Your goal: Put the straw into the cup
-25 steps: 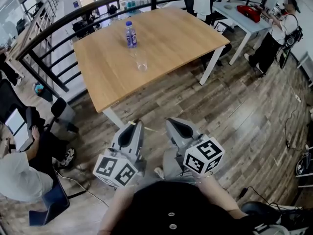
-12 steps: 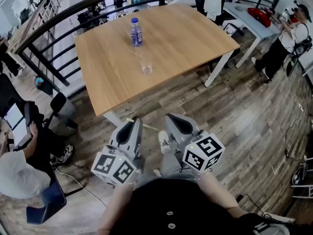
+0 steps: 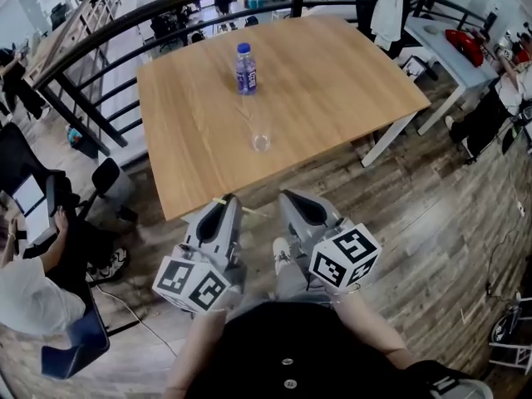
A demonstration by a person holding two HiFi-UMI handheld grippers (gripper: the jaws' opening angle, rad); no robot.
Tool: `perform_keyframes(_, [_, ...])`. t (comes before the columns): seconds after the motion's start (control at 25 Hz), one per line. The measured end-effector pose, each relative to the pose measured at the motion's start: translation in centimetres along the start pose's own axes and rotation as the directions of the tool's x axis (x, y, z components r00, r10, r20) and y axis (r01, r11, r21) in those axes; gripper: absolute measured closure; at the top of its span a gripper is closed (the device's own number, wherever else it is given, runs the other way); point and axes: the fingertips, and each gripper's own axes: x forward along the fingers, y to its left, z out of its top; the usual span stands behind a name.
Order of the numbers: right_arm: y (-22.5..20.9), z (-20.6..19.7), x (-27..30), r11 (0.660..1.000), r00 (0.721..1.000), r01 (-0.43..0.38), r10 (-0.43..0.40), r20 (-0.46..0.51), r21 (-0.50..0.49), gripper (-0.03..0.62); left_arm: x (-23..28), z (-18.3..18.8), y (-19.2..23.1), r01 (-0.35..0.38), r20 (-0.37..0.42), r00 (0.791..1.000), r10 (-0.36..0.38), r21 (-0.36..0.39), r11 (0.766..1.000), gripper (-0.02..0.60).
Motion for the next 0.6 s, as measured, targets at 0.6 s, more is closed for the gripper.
perform_keyframes(0.6, [-10.3, 7.4, 8.9, 0.992, 0.992, -0.12, 0.121, 0.037, -0.027, 0.595, 13.3, 5.8, 5.5, -0.079, 0.131, 0.988, 0.077, 0.009, 0.997, 0.543])
